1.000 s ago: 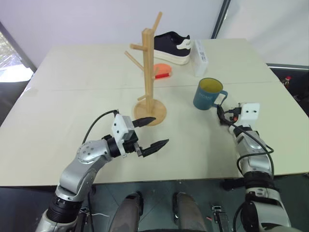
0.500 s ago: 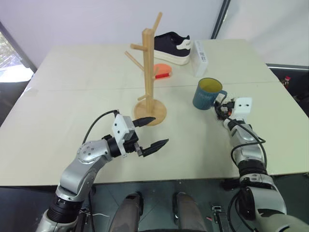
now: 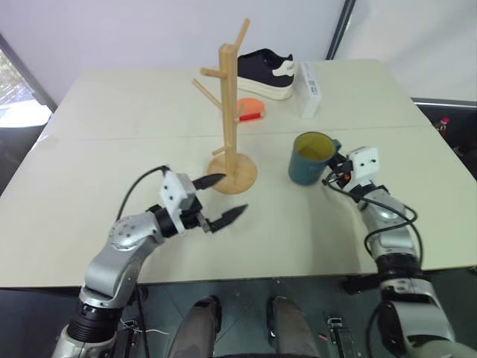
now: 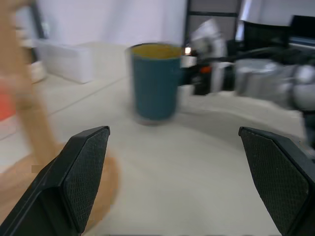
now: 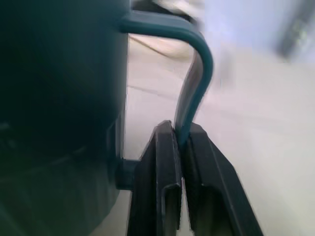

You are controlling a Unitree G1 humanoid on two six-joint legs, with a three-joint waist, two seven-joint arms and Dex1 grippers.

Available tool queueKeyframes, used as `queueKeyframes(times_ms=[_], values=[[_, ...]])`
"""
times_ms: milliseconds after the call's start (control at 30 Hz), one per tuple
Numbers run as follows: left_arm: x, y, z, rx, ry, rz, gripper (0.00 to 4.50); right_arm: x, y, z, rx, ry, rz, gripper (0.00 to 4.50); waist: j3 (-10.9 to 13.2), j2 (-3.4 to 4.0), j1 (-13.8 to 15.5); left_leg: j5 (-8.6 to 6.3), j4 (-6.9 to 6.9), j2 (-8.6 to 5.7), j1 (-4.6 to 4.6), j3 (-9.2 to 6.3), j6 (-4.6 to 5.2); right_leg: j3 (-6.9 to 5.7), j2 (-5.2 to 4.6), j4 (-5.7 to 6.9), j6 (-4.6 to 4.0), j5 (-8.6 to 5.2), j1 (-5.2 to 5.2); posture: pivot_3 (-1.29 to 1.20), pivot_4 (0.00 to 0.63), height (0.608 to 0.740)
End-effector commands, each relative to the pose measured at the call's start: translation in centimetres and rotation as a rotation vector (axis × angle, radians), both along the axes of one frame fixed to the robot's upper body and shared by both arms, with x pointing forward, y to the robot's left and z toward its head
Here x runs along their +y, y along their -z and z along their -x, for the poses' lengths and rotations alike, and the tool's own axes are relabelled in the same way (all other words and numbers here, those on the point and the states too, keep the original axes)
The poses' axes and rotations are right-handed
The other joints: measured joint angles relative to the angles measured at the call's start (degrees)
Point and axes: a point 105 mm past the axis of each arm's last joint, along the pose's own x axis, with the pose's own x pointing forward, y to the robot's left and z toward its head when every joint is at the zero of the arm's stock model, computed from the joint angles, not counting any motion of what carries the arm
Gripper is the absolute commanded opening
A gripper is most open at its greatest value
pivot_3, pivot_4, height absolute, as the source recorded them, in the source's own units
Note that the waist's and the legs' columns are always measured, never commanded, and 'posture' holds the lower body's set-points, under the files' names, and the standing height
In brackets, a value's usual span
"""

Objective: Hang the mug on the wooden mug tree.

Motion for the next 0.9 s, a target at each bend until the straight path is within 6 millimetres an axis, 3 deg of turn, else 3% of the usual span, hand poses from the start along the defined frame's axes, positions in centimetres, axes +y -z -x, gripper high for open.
queueKeyframes(times_ms=[33,167,333,467,633,900], values=[[3.7,-1.3,-0.9,-0.04,-0.116,0.046,4.5,4.3,-5.4,2.5,-0.125,-0.272,0.141,0.04,0.0,0.0,-0.1,0.0,0.01,0.03,0.0,0.0,0.0,0.0,0.02,0.01,0.04,-0.02,-0.01,0.0,0.15,0.74],[6.0,-1.7,-1.3,-0.056,-0.159,0.031,4.5,7.8,-9.2,3.5,-0.15,-0.415,0.227,0.04,0.0,-0.01,0.0,-0.01,0.04,0.1,0.07,-0.04,-0.01,-0.01,0.05,0.07,0.16,-0.1,0.02,0.0,0.15,0.74],[6.5,-3.0,-1.2,-0.088,-0.145,0.059,4.5,10.0,-11.8,2.9,-0.157,-0.478,0.288,0.04,0.0,-0.05,0.6,-0.02,0.06,0.14,-0.05,-0.11,-0.03,-0.03,-0.02,-0.06,0.07,-0.06,0.0,0.0,0.15,0.74],[6.6,-3.7,-0.7,-0.096,-0.127,0.08,4.5,10.6,-12.3,2.3,-0.138,-0.514,0.323,0.04,0.0,-0.09,0.6,-0.01,0.07,-0.02,-0.55,-0.12,-0.02,-0.01,-0.17,-0.13,-0.05,0.05,-0.43,0.0,0.15,0.74],[6.4,-3.9,-0.2,-0.096,-0.113,0.082,4.5,10.8,-12.0,1.6,-0.115,-0.538,0.383,0.04,0.0,-0.1,0.3,-0.01,0.02,-0.08,-0.57,0.08,-0.01,0.05,-0.1,-0.08,0.25,0.21,-0.6,0.0,0.15,0.74],[6.3,-4.4,-0.1,-0.108,-0.111,0.088,4.5,10.8,-12.5,0.5,-0.116,-0.534,0.406,0.04,0.0,-0.1,0.1,0.0,0.12,0.0,-0.5,0.09,-0.03,0.06,0.01,0.05,0.04,0.21,-0.59,0.0,0.15,0.74]])
